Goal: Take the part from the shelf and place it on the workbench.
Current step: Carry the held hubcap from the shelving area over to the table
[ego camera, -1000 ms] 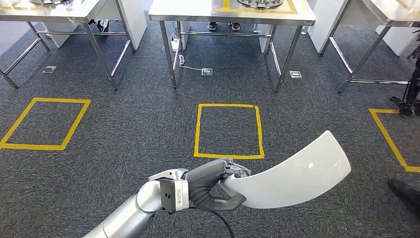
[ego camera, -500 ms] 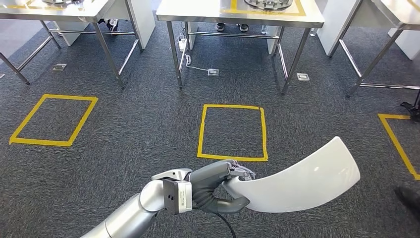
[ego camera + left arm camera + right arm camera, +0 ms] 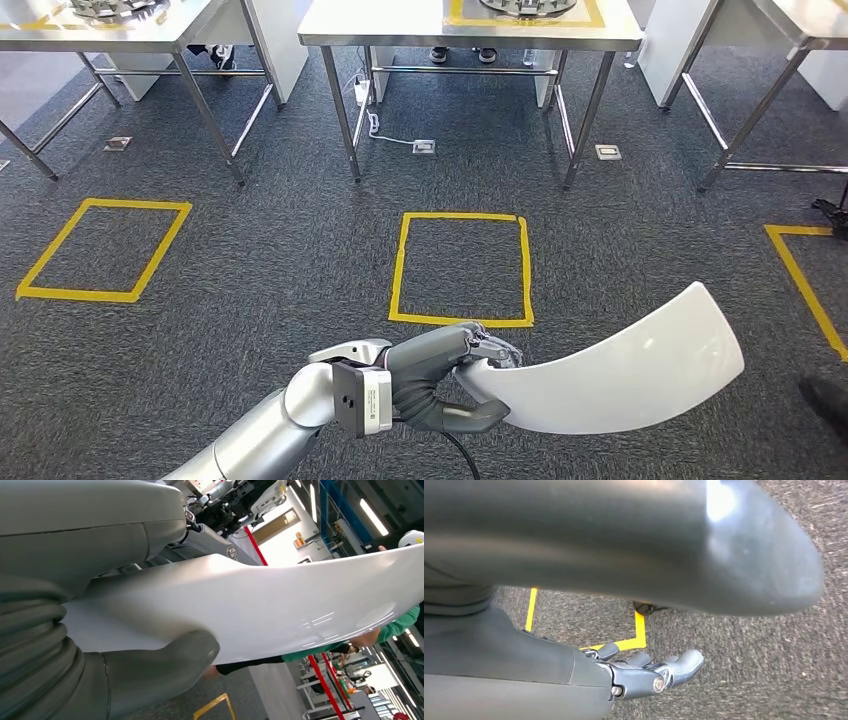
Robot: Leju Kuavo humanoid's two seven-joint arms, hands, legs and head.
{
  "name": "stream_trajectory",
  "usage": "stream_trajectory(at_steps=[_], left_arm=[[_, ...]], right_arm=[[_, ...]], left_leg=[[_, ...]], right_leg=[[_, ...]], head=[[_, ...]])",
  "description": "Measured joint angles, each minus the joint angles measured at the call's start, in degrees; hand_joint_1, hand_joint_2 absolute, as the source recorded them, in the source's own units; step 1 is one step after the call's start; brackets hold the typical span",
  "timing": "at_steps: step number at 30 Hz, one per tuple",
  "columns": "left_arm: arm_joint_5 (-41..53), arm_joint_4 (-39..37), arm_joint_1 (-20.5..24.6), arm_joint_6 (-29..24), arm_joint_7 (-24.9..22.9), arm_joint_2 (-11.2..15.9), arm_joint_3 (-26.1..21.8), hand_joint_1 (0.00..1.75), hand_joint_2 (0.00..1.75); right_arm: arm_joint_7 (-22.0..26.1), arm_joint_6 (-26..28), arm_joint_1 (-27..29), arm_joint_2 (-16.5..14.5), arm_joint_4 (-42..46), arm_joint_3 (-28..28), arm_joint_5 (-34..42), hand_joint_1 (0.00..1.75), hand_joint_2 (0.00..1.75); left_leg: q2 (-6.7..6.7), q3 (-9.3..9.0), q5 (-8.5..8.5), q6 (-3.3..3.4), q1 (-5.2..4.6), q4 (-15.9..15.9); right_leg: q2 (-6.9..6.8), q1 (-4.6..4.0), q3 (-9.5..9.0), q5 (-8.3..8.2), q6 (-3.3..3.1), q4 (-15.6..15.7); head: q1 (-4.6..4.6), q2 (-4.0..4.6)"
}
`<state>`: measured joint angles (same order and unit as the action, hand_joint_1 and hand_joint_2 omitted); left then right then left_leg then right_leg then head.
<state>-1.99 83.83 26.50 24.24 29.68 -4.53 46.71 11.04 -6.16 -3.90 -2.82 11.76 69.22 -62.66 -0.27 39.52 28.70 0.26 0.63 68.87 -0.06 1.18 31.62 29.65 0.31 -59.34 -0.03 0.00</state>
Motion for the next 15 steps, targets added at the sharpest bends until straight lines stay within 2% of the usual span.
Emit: stream_trajectory(at_steps=[1,2,3,5,7,8,9,11,12,13,14,15], left_arm=[[-0.06,0.0,0.11,0.01,0.0,-0.01,0.06,1.75,1.75],[-0.13,0.0,0.23,0.03,-0.02,-0.04,0.13,1.75,1.75],[-0.2,0.0,0.33,0.05,-0.03,-0.09,0.18,1.75,1.75],[-0.32,0.01,0.46,0.15,-0.12,-0.24,0.26,1.75,1.75],[-0.4,0.07,0.57,0.29,-0.21,-0.5,0.34,1.75,1.75],[-0.45,0.08,0.68,0.35,-0.26,-0.66,0.38,1.75,1.75],[-0.49,0.07,0.75,0.4,-0.32,-0.79,0.41,1.75,1.75],[-0.56,-0.04,0.79,0.51,-0.51,-0.91,0.49,1.75,1.75],[-0.58,-0.11,0.74,0.55,-0.61,-0.92,0.54,1.75,1.75],[-0.58,-0.16,0.71,0.6,-0.71,-0.92,0.57,1.75,1.75],[-0.58,-0.2,0.69,0.63,-0.76,-0.95,0.6,1.75,1.75],[-0.58,-0.2,0.69,0.67,-0.78,-0.99,0.61,1.75,1.75]], right_arm=[[0.0,0.02,-0.01,-0.08,0.0,0.01,0.01,0.0,0.0],[-0.01,0.04,-0.03,-0.15,0.0,0.02,0.04,0.0,0.0],[-0.03,0.07,-0.04,-0.21,0.0,0.03,0.09,0.0,0.0],[-0.09,0.1,-0.11,-0.25,0.0,0.04,0.22,0.0,0.0],[-0.19,0.06,-0.18,-0.25,0.01,0.04,0.36,0.0,0.0],[-0.25,-0.15,-0.22,-0.26,0.02,0.04,0.42,0.0,0.0],[-0.31,-0.41,-0.21,-0.27,0.02,0.04,0.5,0.0,0.0],[-0.45,-0.88,-0.12,-0.28,0.02,0.05,0.69,0.0,0.0],[-0.51,-0.89,-0.03,-0.28,0.02,0.06,0.78,0.0,0.0],[-0.56,-0.82,0.04,-0.27,0.02,0.07,0.84,0.0,0.0],[-0.58,-0.76,0.08,-0.27,0.02,0.07,0.88,0.0,0.0],[-0.58,-0.7,0.11,-0.26,0.02,0.07,0.9,0.0,0.0]], left_leg=[[0.11,-1.65,-1.61,0.61,-0.41,-3.8],[0.25,-2.94,-2.62,0.94,-0.74,-6.76],[0.33,-3.56,-2.8,1.04,-0.99,-8.27],[0.22,-3.85,-2.45,0.93,-1.18,-8.96],[0.0,-4.6,-2.46,1.35,-0.97,-9.74],[-0.02,-5.08,-2.45,1.58,-0.8,-10.14],[-0.01,-5.49,-2.34,1.81,-0.69,-10.37],[-0.03,-5.92,-1.89,2.1,-0.73,-10.39],[-0.1,-6.15,-1.6,2.16,-0.77,-10.35],[-0.19,-6.44,-1.29,2.15,-0.8,-10.3],[-0.29,-6.87,-0.91,2.06,-0.8,-10.22],[-0.37,-7.3,-0.5,1.91,-0.79,-10.14]], right_leg=[[0.02,-0.2,-0.31,0.31,0.15,-0.01],[0.01,-0.29,-0.49,0.59,0.38,0.0],[-0.04,-0.33,-0.55,0.8,0.69,0.05],[-0.26,-0.24,-0.78,1.04,1.45,0.4],[-0.39,-0.11,-0.89,1.71,2.06,-0.39],[-0.36,-0.12,-0.11,2.63,2.29,-2.25],[-0.3,-0.09,1.5,3.86,2.45,-5.28],[-0.24,-0.13,6.3,6.16,2.75,-12.62],[-0.23,-0.13,8.18,6.15,2.85,-14.78],[-0.22,-0.14,9.12,5.01,2.89,-14.95],[-0.23,-0.13,8.67,2.61,2.85,-12.49],[-0.23,-0.12,7.38,-0.19,2.77,-8.64]], head=[[0.04,0.0],[0.06,0.0],[0.09,0.0],[0.1,0.0],[0.22,0.0],[0.36,0.0],[0.52,0.0],[0.77,0.0],[0.81,0.0],[0.85,0.0],[0.89,0.0],[0.93,0.0]])
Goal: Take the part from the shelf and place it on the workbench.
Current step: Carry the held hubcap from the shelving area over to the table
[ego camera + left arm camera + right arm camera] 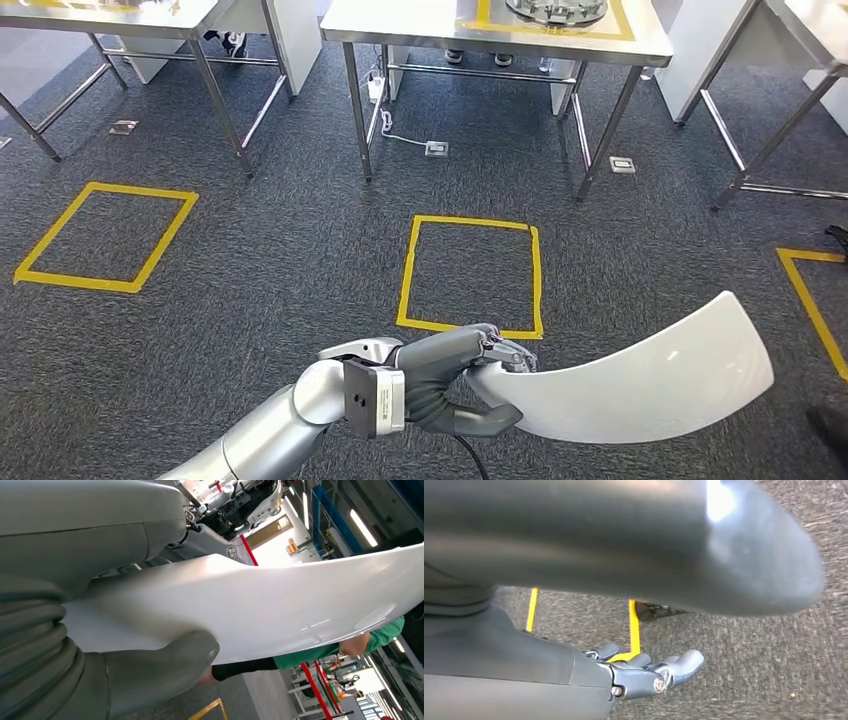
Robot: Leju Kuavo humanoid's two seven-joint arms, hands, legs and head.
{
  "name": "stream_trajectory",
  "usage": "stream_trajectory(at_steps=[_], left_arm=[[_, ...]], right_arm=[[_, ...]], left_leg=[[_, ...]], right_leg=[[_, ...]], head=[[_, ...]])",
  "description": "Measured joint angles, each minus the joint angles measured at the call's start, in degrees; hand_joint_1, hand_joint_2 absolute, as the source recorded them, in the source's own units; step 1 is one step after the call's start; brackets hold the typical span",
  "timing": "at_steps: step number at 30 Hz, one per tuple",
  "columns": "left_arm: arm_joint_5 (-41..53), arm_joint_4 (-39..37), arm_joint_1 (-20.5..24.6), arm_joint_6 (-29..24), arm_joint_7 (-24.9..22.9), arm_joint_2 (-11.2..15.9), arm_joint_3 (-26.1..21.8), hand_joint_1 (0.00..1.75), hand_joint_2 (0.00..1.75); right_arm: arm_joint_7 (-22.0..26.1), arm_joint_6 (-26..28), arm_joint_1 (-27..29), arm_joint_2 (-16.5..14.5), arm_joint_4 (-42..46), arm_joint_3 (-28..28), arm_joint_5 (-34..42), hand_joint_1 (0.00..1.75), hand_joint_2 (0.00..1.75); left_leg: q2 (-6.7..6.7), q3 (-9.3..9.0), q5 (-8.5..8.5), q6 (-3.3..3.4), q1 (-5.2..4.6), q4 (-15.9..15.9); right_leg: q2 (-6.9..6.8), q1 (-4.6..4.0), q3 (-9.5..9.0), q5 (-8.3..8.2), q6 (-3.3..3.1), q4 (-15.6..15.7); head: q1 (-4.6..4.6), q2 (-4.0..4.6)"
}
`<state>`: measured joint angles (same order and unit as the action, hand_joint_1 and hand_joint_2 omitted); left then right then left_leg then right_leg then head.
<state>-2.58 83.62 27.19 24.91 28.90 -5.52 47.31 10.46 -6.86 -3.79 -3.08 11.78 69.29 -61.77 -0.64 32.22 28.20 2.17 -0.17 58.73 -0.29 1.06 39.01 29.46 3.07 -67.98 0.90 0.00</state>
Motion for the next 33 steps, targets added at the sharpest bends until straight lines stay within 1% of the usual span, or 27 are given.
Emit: stream_trajectory(at_steps=[1,2,3,4,7,8,9,11,12,13,14,16,17,18,19,22,23,24,25,26,27,28,29,30,31,32,33], left_arm=[[-0.01,-0.01,0.01,0.04,-0.01,-0.04,0.01,1.75,1.75],[-0.01,-0.02,0.01,0.07,-0.02,-0.08,0.02,1.75,1.75],[-0.01,-0.03,0.02,0.08,-0.03,-0.1,0.04,1.75,1.75],[-0.01,-0.04,0.03,0.08,-0.04,-0.12,0.07,1.75,1.75],[-0.02,0.04,0.09,0.08,-0.04,-0.2,0.16,1.75,1.75],[-0.02,0.1,0.13,0.08,-0.04,-0.24,0.19,1.75,1.75],[-0.02,0.15,0.14,0.08,-0.04,-0.24,0.21,1.75,1.75],[-0.02,0.08,0.1,0.08,-0.07,-0.15,0.25,1.75,1.75],[-0.02,-0.04,0.06,0.08,-0.08,-0.1,0.28,1.75,1.75],[-0.02,-0.15,0.03,0.08,-0.09,-0.06,0.32,1.75,1.75],[-0.03,-0.23,0.04,0.08,-0.09,-0.04,0.36,1.75,1.75],[-0.11,-0.29,0.15,0.09,-0.09,-0.04,0.49,1.75,1.75],[-0.19,-0.31,0.26,0.1,-0.1,-0.07,0.57,1.75,1.75],[-0.26,-0.34,0.35,0.12,-0.1,-0.08,0.65,1.75,1.75],[-0.31,-0.36,0.41,0.14,-0.11,-0.09,0.71,1.75,1.75],[-0.36,-0.31,0.55,0.19,-0.11,-0.2,0.82,1.75,1.75],[-0.37,-0.28,0.67,0.19,-0.1,-0.28,0.84,1.75,1.75],[-0.38,-0.27,0.77,0.19,-0.1,-0.36,0.86,1.75,1.75],[-0.39,-0.31,0.84,0.19,-0.1,-0.38,0.87,1.75,1.75],[-0.39,-0.37,0.87,0.18,-0.11,-0.4,0.9,1.75,1.75],[-0.39,-0.45,0.83,0.18,-0.13,-0.38,0.94,1.75,1.75],[-0.39,-0.54,0.8,0.18,-0.14,-0.37,0.97,1.75,1.75],[-0.39,-0.6,0.79,0.18,-0.14,-0.36,1.0,1.75,1.75],[-0.39,-0.63,0.8,0.18,-0.14,-0.37,1.01,1.75,1.75],[-0.39,-0.63,0.82,0.18,-0.14,-0.37,1.02,1.75,1.75],[-0.39,-0.64,0.85,0.18,-0.14,-0.38,1.02,1.75,1.75],[-0.39,-0.64,0.88,0.18,-0.14,-0.39,1.03,1.75,1.75]], right_arm=[[0.0,0.02,-0.01,0.01,0.0,0.01,0.01,0.0,0.0],[0.01,0.02,-0.04,0.01,0.0,0.02,0.02,0.0,0.0],[0.0,0.02,-0.06,0.01,0.0,0.03,0.02,0.0,0.0],[0.0,0.02,-0.08,0.01,0.0,0.04,0.02,0.0,0.0],[0.03,0.04,-0.08,-0.03,0.0,0.05,0.03,0.0,0.0],[0.05,0.04,-0.09,-0.05,0.0,0.07,0.03,0.0,0.0],[0.06,0.04,-0.1,-0.07,0.0,0.15,0.04,0.0,0.0],[0.06,0.05,-0.11,-0.07,0.0,0.45,0.05,0.0,0.0],[0.05,0.05,-0.08,-0.07,0.0,0.64,0.05,0.0,0.0],[0.05,0.05,-0.05,-0.07,0.0,0.79,0.06,0.0,0.0],[0.05,0.04,-0.02,-0.07,0.0,0.89,0.07,0.0,0.0],[0.11,0.04,0.0,-0.07,0.0,0.96,0.07,0.0,0.0],[0.16,0.04,-0.03,-0.06,0.0,1.01,0.08,0.0,0.0],[0.22,0.04,-0.06,-0.05,0.0,1.07,0.08,0.0,0.0],[0.31,0.04,-0.09,-0.05,0.0,1.14,0.09,0.0,0.0],[0.68,0.04,-0.18,-0.05,0.0,1.26,0.09,0.0,0.0],[0.79,-0.04,-0.22,-0.05,0.0,1.27,0.07,0.0,0.0],[0.85,-0.15,-0.25,-0.05,0.0,1.27,0.06,0.0,0.0],[0.91,-0.26,-0.23,-0.04,0.0,1.27,0.04,0.0,0.0],[0.95,-0.37,-0.16,-0.02,0.0,1.27,0.03,0.0,0.0],[1.0,-0.38,-0.06,0.01,0.0,1.27,0.04,0.0,0.0],[1.08,-0.38,0.04,0.02,0.0,1.27,0.04,0.0,0.0],[1.19,-0.37,0.1,0.03,0.0,1.27,0.05,0.0,0.0],[1.34,-0.37,0.12,0.04,0.0,1.27,0.06,0.0,0.0],[1.56,-0.38,0.13,0.07,0.0,1.27,0.07,0.0,0.0],[1.78,-0.42,0.1,0.11,0.0,1.28,0.08,0.0,0.0],[1.95,-0.46,0.06,0.15,0.0,1.28,0.09,0.0,0.0]], left_leg=[[-0.06,-0.34,0.44,-0.24,-0.1,0.11],[-0.14,-0.58,0.84,-0.53,-0.21,0.22],[-0.19,-0.66,1.13,-0.82,-0.32,0.23],[-0.24,-0.73,1.35,-1.12,-0.39,0.18],[-0.08,-0.86,2.11,-2.07,-0.32,0.69],[0.01,-0.18,2.88,-2.42,-0.27,2.28],[0.1,1.26,4.11,-2.73,-0.15,5.15],[0.16,5.66,6.78,-3.2,0.15,12.76],[0.19,7.62,7.14,-3.36,0.31,15.56],[0.23,8.66,6.31,-3.46,0.44,16.34],[0.28,8.58,4.36,-3.49,0.55,14.86],[0.46,6.03,-0.7,-3.39,0.66,7.5],[0.54,4.69,-2.19,-3.2,0.6,4.08],[0.6,3.89,-2.81,-2.9,0.51,2.0],[0.59,3.59,-2.61,-2.51,0.36,1.19],[0.36,3.1,-2.05,-1.13,0.33,0.78],[0.36,2.72,-1.91,-0.72,0.43,0.6],[0.38,2.33,-1.74,-0.34,0.5,0.44],[0.4,2.07,-1.48,-0.04,0.4,0.41],[0.39,1.89,-1.23,0.19,0.29,0.41],[0.31,1.69,-0.98,0.32,0.15,0.42],[0.2,1.41,-0.69,0.39,0.01,0.42],[0.07,1.01,-0.39,0.38,-0.1,0.43],[-0.03,0.49,-0.03,0.31,-0.2,0.43],[-0.08,0.02,0.36,0.21,-0.25,0.42],[-0.12,-0.36,0.77,-0.01,-0.4,0.49],[-0.15,-0.59,1.09,-0.26,-0.5,0.49]], right_leg=[[0.01,-0.07,-1.49,-2.08,-0.22,3.9],[0.04,-0.17,-2.71,-3.43,-0.56,6.96],[0.07,-0.3,-3.29,-3.72,-0.93,8.42],[0.1,-0.45,-3.47,-3.42,-1.35,8.86],[0.09,-0.18,-3.99,-3.11,-2.41,9.27],[0.05,0.0,-4.34,-2.97,-2.77,9.43],[0.0,0.08,-4.7,-2.77,-3.04,9.51],[-0.04,0.09,-5.35,-2.19,-3.3,9.51],[-0.03,0.11,-5.74,-1.85,-3.25,9.51],[0.01,0.15,-6.21,-1.49,-3.15,9.51],[0.06,0.22,-6.78,-1.07,-2.98,9.5],[0.14,0.4,-7.92,-0.21,-2.48,9.5],[0.19,0.35,-8.26,0.21,-2.11,9.43],[0.21,0.3,-8.41,0.5,-1.72,9.42],[0.21,0.25,-8.47,0.71,-1.3,9.49],[0.07,0.4,-8.96,1.28,-0.2,9.56],[0.04,0.42,-8.55,1.96,0.02,8.28],[0.04,0.43,-7.36,3.06,0.18,5.77],[0.06,0.39,-5.29,4.47,0.24,2.05],[0.09,0.36,-2.7,5.82,0.27,-2.07],[0.11,0.32,-0.32,6.45,0.25,-5.33],[0.12,0.26,1.27,5.95,0.15,-6.78],[0.13,0.18,1.65,4.16,-0.04,-5.84],[0.14,0.05,0.91,1.51,-0.34,-2.8],[0.14,-0.14,-0.47,-1.19,-0.75,1.34],[0.13,-0.37,-1.92,-2.92,-1.16,5.07],[0.14,-0.58,-2.93,-3.78,-1.51,7.57]], head=[[0.05,0.0],[0.09,0.0],[0.11,0.0],[0.12,0.0],[0.02,0.0],[-0.1,0.0],[-0.23,0.0],[-0.41,0.0],[-0.44,0.0],[-0.48,0.0],[-0.51,0.0],[-0.59,0.0],[-0.66,0.0],[-0.67,0.0],[-0.66,0.0],[-0.53,0.0],[-0.44,0.0],[-0.31,0.0],[-0.18,0.0],[-0.07,0.0],[0.0,0.0],[0.04,0.0],[0.09,0.0],[0.12,0.0],[0.15,0.0],[0.18,0.0],[0.2,0.0]])
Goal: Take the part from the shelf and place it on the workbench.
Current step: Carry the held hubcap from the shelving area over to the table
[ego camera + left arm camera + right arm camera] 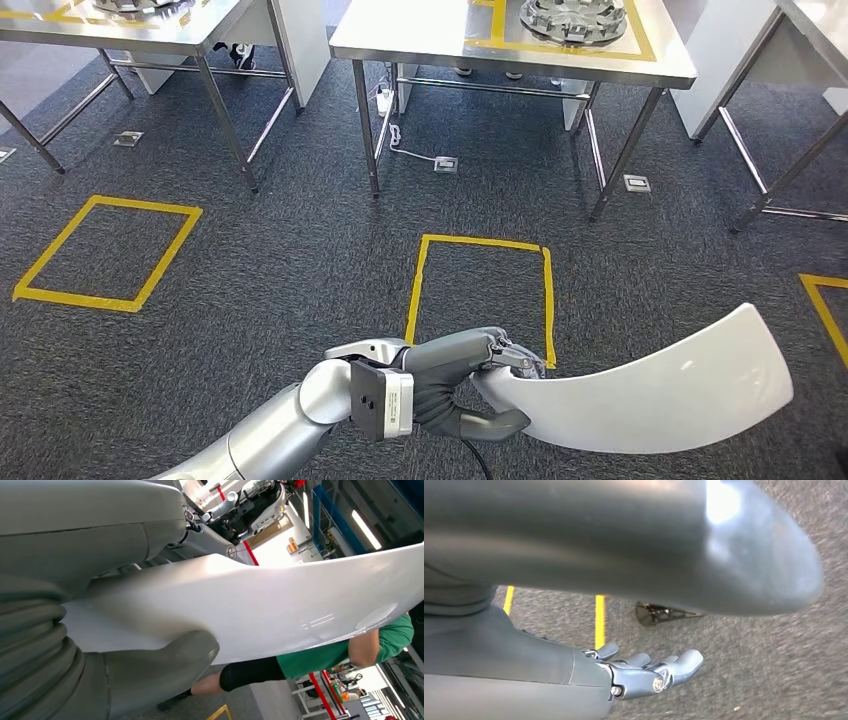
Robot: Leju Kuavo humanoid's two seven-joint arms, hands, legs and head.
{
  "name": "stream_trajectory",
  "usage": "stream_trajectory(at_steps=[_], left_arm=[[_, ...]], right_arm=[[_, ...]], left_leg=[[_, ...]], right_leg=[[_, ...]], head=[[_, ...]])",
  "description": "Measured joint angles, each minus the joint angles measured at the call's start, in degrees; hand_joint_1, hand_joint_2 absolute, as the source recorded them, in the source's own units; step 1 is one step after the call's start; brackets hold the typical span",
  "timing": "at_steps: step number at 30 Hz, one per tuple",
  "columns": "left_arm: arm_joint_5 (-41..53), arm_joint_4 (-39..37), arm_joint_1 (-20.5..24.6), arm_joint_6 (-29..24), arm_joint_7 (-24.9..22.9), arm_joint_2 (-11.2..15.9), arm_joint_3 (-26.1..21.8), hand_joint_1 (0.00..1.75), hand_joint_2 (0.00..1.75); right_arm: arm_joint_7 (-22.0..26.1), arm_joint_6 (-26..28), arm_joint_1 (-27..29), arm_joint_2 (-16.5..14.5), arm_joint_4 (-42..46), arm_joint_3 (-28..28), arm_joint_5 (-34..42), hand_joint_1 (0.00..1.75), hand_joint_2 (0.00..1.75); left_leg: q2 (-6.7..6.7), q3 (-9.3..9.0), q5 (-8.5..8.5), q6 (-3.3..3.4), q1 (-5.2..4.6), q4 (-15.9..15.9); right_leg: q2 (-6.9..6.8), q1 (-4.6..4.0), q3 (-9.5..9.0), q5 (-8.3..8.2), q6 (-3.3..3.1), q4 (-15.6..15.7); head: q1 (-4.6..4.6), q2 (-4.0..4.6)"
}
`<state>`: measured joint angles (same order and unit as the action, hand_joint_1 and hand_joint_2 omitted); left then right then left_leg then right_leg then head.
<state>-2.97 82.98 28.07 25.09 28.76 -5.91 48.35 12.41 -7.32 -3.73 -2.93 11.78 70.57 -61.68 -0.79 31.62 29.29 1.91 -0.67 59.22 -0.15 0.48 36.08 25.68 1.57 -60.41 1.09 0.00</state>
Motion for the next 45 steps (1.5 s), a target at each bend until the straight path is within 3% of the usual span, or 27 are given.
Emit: stream_trajectory(at_steps=[2,5,7,9,10,11,13,15,16,20,22,24,25,26,27,29,30,31,33,36,37,39,40,41,42,44,45], left_arm=[[0.0,-0.01,0.03,0.01,0.0,-0.02,0.04,1.75,1.75],[0.0,0.07,0.22,0.01,0.01,-0.15,0.15,1.75,1.75],[0.0,0.05,0.39,-0.01,0.02,-0.16,0.26,1.75,1.75],[0.0,-0.06,0.36,-0.02,0.03,0.01,0.4,1.75,1.75],[0.0,-0.11,0.31,-0.02,0.03,0.12,0.48,1.75,1.75],[0.0,-0.13,0.28,-0.01,0.03,0.19,0.55,1.75,1.75],[0.0,-0.11,0.29,0.0,0.03,0.23,0.62,1.75,1.75],[0.0,-0.09,0.33,0.0,0.03,0.26,0.66,1.75,1.75],[0.0,-0.08,0.34,-0.01,0.03,0.27,0.69,1.75,1.75],[0.02,0.24,0.46,0.02,0.0,0.11,0.83,1.75,1.75],[0.04,0.4,0.74,0.07,-0.07,-0.13,0.87,1.75,1.75],[0.05,0.37,0.93,0.13,-0.19,-0.26,0.97,1.75,1.75],[0.06,0.36,0.93,0.16,-0.24,-0.28,1.04,1.75,1.75],[0.07,0.35,0.93,0.17,-0.28,-0.29,1.11,1.75,1.75],[0.07,0.36,0.93,0.18,-0.3,-0.32,1.17,1.75,1.75],[0.07,0.36,0.99,0.18,-0.3,-0.4,1.28,1.75,1.75],[0.07,0.36,1.05,0.18,-0.3,-0.44,1.34,1.75,1.75],[0.07,0.36,1.12,0.18,-0.3,-0.46,1.43,1.75,1.75],[0.07,0.37,1.31,0.18,-0.3,-0.49,1.61,1.75,1.75],[0.07,0.46,1.83,0.18,-0.27,-0.62,1.8,1.75,1.75],[0.07,0.46,1.98,0.18,-0.27,-0.62,1.86,1.75,1.75],[0.07,0.33,2.05,0.18,-0.28,-0.47,2.01,1.75,1.75],[0.07,0.24,2.0,0.18,-0.3,-0.39,2.11,1.75,1.75],[0.07,0.19,1.97,0.18,-0.31,-0.33,2.22,1.75,1.75],[0.07,0.17,1.99,0.18,-0.37,-0.32,2.34,1.75,1.75],[0.07,0.17,2.07,0.18,-0.54,-0.32,2.57,1.75,1.75],[0.07,0.18,2.13,0.18,-0.62,-0.34,2.69,1.75,1.75]], right_arm=[[0.19,-0.02,-0.07,0.06,0.0,0.01,0.03,0.0,0.0],[0.78,0.11,-0.13,0.0,0.0,0.06,0.68,0.0,0.0],[1.5,0.11,-0.23,-0.04,0.0,0.29,1.59,0.0,0.0],[1.96,0.11,-0.27,-0.04,0.0,0.77,2.25,0.0,0.0],[2.08,0.11,-0.24,-0.04,0.0,1.0,2.45,0.0,0.0],[2.11,0.11,-0.21,-0.04,0.0,1.2,2.61,0.0,0.0],[2.11,0.11,-0.21,-0.04,0.0,1.43,2.93,0.0,0.0],[2.05,0.11,-0.34,-0.02,0.0,1.74,3.31,0.0,0.0],[2.03,0.11,-0.41,-0.01,0.0,1.94,3.52,0.0,0.0],[1.83,0.08,-0.58,-0.02,0.0,2.67,4.11,0.0,0.0],[1.83,-0.1,-0.73,-0.05,0.0,2.83,4.13,0.0,0.0],[1.82,-0.21,-0.78,-0.06,0.0,2.92,4.15,0.0,0.0],[1.82,-0.16,-0.71,-0.06,0.0,2.93,4.15,0.0,0.0],[1.82,-0.13,-0.62,-0.06,0.0,2.95,4.15,0.0,0.0],[1.83,-0.1,-0.55,-0.06,0.0,2.95,4.15,0.0,0.0],[1.89,-0.09,-0.53,-0.06,0.0,2.96,4.16,0.0,0.0],[1.96,-0.09,-0.6,-0.06,0.0,2.97,4.16,0.0,0.0],[2.02,-0.1,-0.68,-0.06,0.0,2.97,4.17,0.0,0.0],[2.1,-0.09,-0.78,-0.07,0.0,2.98,4.17,0.0,0.0],[2.14,-0.03,-0.7,-0.21,0.0,2.98,4.16,0.0,0.0],[2.15,-0.02,-0.73,-0.26,0.0,2.98,4.16,0.0,0.0],[2.13,-0.02,-0.83,-0.26,0.0,2.98,4.17,0.0,0.0],[2.1,-0.02,-0.83,-0.26,0.0,2.98,4.18,0.0,0.0],[2.08,-0.02,-0.81,-0.26,0.0,2.98,4.19,0.0,0.0],[2.06,-0.02,-0.79,-0.26,0.0,2.98,4.19,0.0,0.0],[2.06,-0.02,-0.81,-0.29,0.0,2.98,4.22,0.0,0.0],[2.07,-0.02,-0.88,-0.3,0.0,2.98,4.26,0.0,0.0]], left_leg=[[-0.05,-0.22,0.43,-0.6,-0.11,-0.13],[0.11,-0.18,1.38,-1.67,-0.11,0.87],[0.24,2.48,3.57,-2.43,0.2,6.23],[0.32,7.1,5.69,-2.94,0.61,13.56],[0.36,8.77,5.49,-3.09,0.77,15.51],[0.4,9.43,4.11,-3.19,0.9,15.31],[0.43,7.57,-1.03,-3.2,1.07,8.89],[0.13,4.82,-3.99,-2.81,1.02,2.19],[-0.02,4.16,-4.17,-2.43,0.92,0.68],[0.09,3.39,-3.38,-0.54,0.72,-0.11],[0.48,2.68,-3.03,0.2,0.87,-0.45],[0.83,2.22,-2.44,0.58,0.71,-0.47],[0.94,1.95,-2.12,0.64,0.62,-0.45],[1.04,1.6,-1.78,0.64,0.54,-0.43],[1.17,1.08,-1.38,0.58,0.49,-0.42],[1.5,-0.04,-0.48,0.28,0.38,-0.4],[1.66,-0.44,-0.02,0.01,0.26,-0.36],[1.79,-0.69,0.34,-0.29,0.14,-0.36],[2.17,-1.04,0.86,-0.93,0.0,-0.6],[2.13,-0.91,2.3,-1.9,0.07,1.18],[1.78,0.4,3.47,-2.21,0.19,3.91],[1.24,5.07,6.03,-2.69,0.5,11.67],[1.16,7.29,6.46,-2.85,0.65,14.69],[1.13,8.65,5.77,-2.95,0.76,15.83],[1.1,8.87,3.94,-2.97,0.85,14.75],[0.65,6.75,-1.4,-2.84,0.98,7.68],[0.23,5.3,-3.15,-2.69,1.0,4.02]], right_leg=[[0.04,-0.33,-0.67,0.37,-0.53,1.39],[0.08,0.12,-1.5,0.65,-1.35,1.92],[0.0,0.39,-2.34,1.0,-1.84,2.21],[-0.02,0.41,-3.0,1.58,-1.98,2.22],[0.0,0.43,-3.37,1.91,-1.94,2.21],[0.04,0.46,-3.82,2.28,-1.84,2.21],[0.21,0.59,-4.94,3.09,-1.46,2.2],[0.45,0.57,-5.63,3.91,-0.78,2.14],[0.55,0.55,-5.74,4.18,-0.4,2.17],[0.53,0.86,-6.02,5.07,1.05,1.77],[0.4,0.9,-3.63,7.14,1.4,-3.14],[0.38,0.86,1.45,9.69,1.56,-11.08],[0.37,0.86,3.52,9.93,1.57,-13.66],[0.37,0.85,4.58,8.98,1.51,-14.18],[0.31,0.81,4.36,6.76,1.34,-12.16],[-0.41,0.47,1.62,1.73,0.75,-4.43],[-0.86,0.2,0.29,0.22,0.36,-1.09],[-1.21,-0.04,-0.45,-0.27,-0.01,0.79],[-1.07,-0.3,-0.76,0.14,-0.66,1.64],[-0.36,0.3,-1.8,0.57,-1.61,2.16],[-0.15,0.49,-2.28,0.79,-1.9,2.28],[0.36,0.52,-2.95,1.44,-2.21,2.28],[0.7,0.52,-3.31,1.8,-2.19,2.27],[1.03,0.54,-3.73,2.17,-2.12,2.26],[1.39,0.56,-4.25,2.56,-2.0,2.25],[2.06,0.63,-5.36,3.43,-1.63,2.24],[2.41,0.57,-5.73,3.92,-1.32,2.16]], head=[[-0.02,0.0],[-0.2,0.0],[-0.5,0.0],[-0.69,0.0],[-0.72,0.0],[-0.74,0.0],[-0.79,0.0],[-0.8,0.0],[-0.78,0.0],[-0.6,0.0],[-0.31,0.0],[-0.08,0.0],[-0.05,0.0],[-0.02,0.0],[0.01,0.0],[0.07,0.0],[0.11,0.0],[0.13,0.0],[0.13,0.0],[-0.13,0.0],[-0.29,0.0],[-0.57,0.0],[-0.61,0.0],[-0.65,0.0],[-0.67,0.0],[-0.72,0.0],[-0.76,0.0]])
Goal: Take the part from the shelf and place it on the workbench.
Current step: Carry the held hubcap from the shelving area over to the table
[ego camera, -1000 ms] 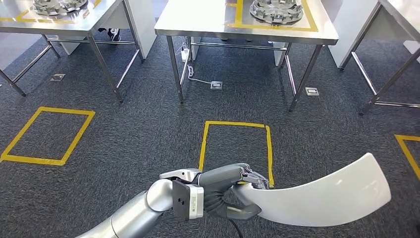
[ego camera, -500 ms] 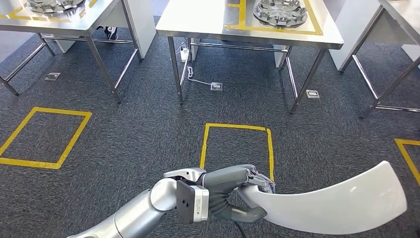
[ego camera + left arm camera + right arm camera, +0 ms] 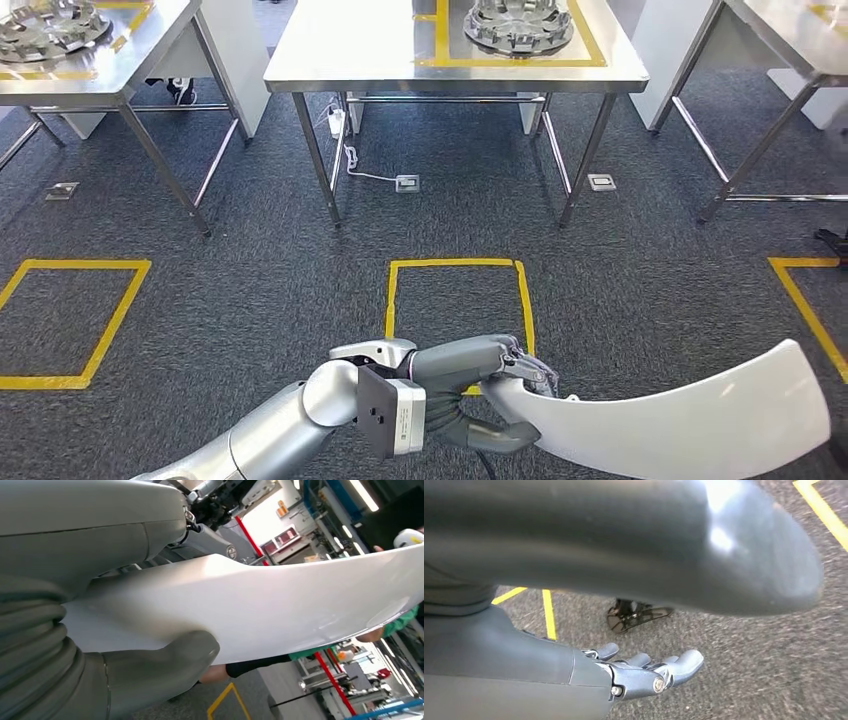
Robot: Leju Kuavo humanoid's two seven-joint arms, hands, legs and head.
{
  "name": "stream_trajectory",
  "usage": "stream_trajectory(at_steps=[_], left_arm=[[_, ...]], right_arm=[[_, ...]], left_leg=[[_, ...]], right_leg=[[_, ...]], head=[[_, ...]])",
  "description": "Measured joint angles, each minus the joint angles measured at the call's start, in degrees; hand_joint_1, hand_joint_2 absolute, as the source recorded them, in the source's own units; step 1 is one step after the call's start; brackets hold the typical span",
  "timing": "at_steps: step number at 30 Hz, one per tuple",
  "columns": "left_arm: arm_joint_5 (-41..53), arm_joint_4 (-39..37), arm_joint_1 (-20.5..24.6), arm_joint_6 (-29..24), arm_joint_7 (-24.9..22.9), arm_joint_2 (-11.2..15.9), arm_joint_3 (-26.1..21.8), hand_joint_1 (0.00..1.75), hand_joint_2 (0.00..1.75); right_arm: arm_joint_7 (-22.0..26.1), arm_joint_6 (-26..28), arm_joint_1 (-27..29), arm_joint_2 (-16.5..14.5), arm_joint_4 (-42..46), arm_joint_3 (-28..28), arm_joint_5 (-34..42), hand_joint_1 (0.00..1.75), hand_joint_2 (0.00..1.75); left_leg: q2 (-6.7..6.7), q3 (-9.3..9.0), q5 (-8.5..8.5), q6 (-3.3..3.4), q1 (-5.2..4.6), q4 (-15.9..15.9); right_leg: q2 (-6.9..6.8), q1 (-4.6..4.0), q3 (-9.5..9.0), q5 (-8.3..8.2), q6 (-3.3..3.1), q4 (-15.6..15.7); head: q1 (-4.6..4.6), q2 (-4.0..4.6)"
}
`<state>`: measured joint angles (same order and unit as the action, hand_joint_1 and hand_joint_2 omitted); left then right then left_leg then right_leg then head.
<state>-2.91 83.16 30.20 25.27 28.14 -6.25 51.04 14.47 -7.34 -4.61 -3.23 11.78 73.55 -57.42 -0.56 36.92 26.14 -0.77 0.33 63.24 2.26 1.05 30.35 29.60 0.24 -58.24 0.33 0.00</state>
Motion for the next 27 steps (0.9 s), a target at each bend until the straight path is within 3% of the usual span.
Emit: stream_trajectory(at_steps=[2,4,6,7,9,10,11,12,13,15,17,20,22,25,26,27], left_arm=[[0.0,0.01,0.09,0.0,-0.11,-0.02,0.24,1.75,1.75],[0.0,0.08,0.15,0.0,-0.23,-0.1,0.42,1.75,1.75],[0.0,0.19,0.29,0.0,-0.28,-0.33,0.51,1.75,1.75],[0.0,0.23,0.39,0.0,-0.3,-0.46,0.55,1.75,1.75],[0.0,0.17,0.51,0.04,-0.34,-0.52,0.61,1.75,1.75],[-0.01,0.11,0.52,0.12,-0.37,-0.5,0.67,1.75,1.75],[-0.01,0.05,0.5,0.22,-0.39,-0.48,0.72,1.75,1.75],[-0.02,0.02,0.51,0.32,-0.4,-0.49,0.79,1.75,1.75],[-0.04,0.01,0.54,0.41,-0.41,-0.5,0.88,1.75,1.75],[-0.07,0.0,0.68,0.46,-0.42,-0.55,1.11,1.75,1.75],[-0.08,-0.02,0.83,0.49,-0.44,-0.6,1.34,1.75,1.75],[-0.09,0.06,0.95,0.5,-0.46,-0.66,1.61,1.75,1.75],[-0.13,0.17,1.1,0.5,-0.44,-0.7,1.79,1.75,1.75],[-0.17,0.11,1.07,0.5,-0.42,-0.51,2.06,1.75,1.75],[-0.17,0.06,1.03,0.5,-0.42,-0.41,2.14,1.75,1.75],[-0.18,0.01,1.0,0.5,-0.42,-0.36,2.2,1.75,1.75]], right_arm=[[0.02,0.0,-0.12,-0.01,0.0,0.01,0.21,0.0,0.0],[0.04,0.0,-0.14,0.01,0.0,0.04,0.47,0.0,0.0],[0.05,-0.07,-0.17,-0.01,0.0,0.15,0.67,0.0,0.0],[0.04,-0.15,-0.27,-0.02,0.0,0.24,0.74,0.0,0.0],[-0.04,-0.33,-0.38,-0.03,0.0,0.37,0.77,0.0,0.0],[-0.14,-0.32,-0.33,-0.03,0.0,0.41,0.75,0.0,0.0],[-0.23,-0.23,-0.22,-0.02,0.0,0.42,0.72,0.0,0.0],[-0.33,-0.14,-0.11,-0.02,0.0,0.43,0.69,0.0,0.0],[-0.38,-0.05,-0.05,-0.02,0.0,0.45,0.66,0.0,0.0],[-0.4,-0.01,-0.07,-0.01,0.0,0.49,0.61,0.0,0.0],[-0.51,-0.02,-0.17,-0.01,0.0,0.52,0.59,0.0,0.0],[-0.69,-0.01,-0.21,-0.03,0.0,0.6,0.59,0.0,0.0],[-0.77,0.0,-0.23,-0.06,0.0,0.68,0.59,0.0,0.0],[-0.78,0.0,-0.24,-0.07,0.0,0.75,0.59,0.0,0.0],[-0.76,0.0,-0.19,-0.07,0.0,0.77,0.59,0.0,0.0],[-0.77,0.0,-0.14,-0.07,0.0,0.79,0.59,0.0,0.0]], left_leg=[[-0.69,-1.53,-0.88,0.54,-0.12,-3.65],[-0.65,-1.87,-0.33,1.33,-0.27,-3.89],[-0.35,-2.48,-0.02,2.17,-0.14,-4.35],[-0.11,-2.89,0.15,2.52,-0.03,-4.58],[0.34,-3.51,0.77,2.96,-0.1,-4.68],[0.49,-3.8,1.1,3.02,-0.15,-4.66],[0.56,-4.16,1.47,3.01,-0.18,-4.63],[0.6,-4.63,1.88,2.94,-0.19,-4.59],[0.62,-5.23,2.32,2.82,-0.19,-4.56],[0.73,-6.25,3.34,2.4,-0.32,-4.51],[0.78,-6.79,4.14,1.81,-0.54,-4.59],[0.9,-7.45,4.81,0.82,-0.56,-4.74],[0.88,-6.32,6.27,0.19,-0.49,-1.83],[0.76,0.38,10.08,-0.35,-0.29,9.31],[0.75,2.3,10.01,-0.42,-0.25,11.65],[0.75,3.18,8.72,-0.42,-0.23,11.82]], right_leg=[[0.46,-0.01,-0.24,0.67,0.72,0.02],[0.65,0.19,-0.43,1.04,1.51,0.3],[-0.2,0.28,-0.04,1.82,2.16,-1.11],[-0.76,0.26,1.18,2.78,2.4,-3.53],[-1.52,0.24,5.76,5.1,2.67,-10.91],[-1.58,0.25,8.25,5.74,2.76,-14.26],[-1.6,0.24,9.93,5.29,2.79,-15.85],[-1.64,0.25,10.54,3.7,2.75,-15.3],[-1.73,0.24,9.95,1.13,2.66,-12.54],[-2.24,0.07,7.16,-3.58,2.27,-4.72],[-2.54,-0.27,5.49,-4.7,1.58,-0.78],[-2.27,-0.27,4.92,-3.98,0.47,-0.48],[-2.16,0.01,4.18,-3.69,-0.27,-0.22],[-2.07,-0.02,3.24,-2.89,-0.88,-0.19],[-1.98,-0.04,2.84,-2.55,-0.88,-0.2],[-1.86,-0.04,2.36,-2.18,-0.81,-0.2]], head=[[0.02,0.0],[0.11,0.0],[0.27,0.0],[0.42,0.0],[0.69,0.0],[0.74,0.0],[0.79,0.0],[0.82,0.0],[0.86,0.0],[0.95,0.0],[0.97,0.0],[0.9,0.0],[0.64,0.0],[0.33,0.0],[0.31,0.0],[0.27,0.0]])
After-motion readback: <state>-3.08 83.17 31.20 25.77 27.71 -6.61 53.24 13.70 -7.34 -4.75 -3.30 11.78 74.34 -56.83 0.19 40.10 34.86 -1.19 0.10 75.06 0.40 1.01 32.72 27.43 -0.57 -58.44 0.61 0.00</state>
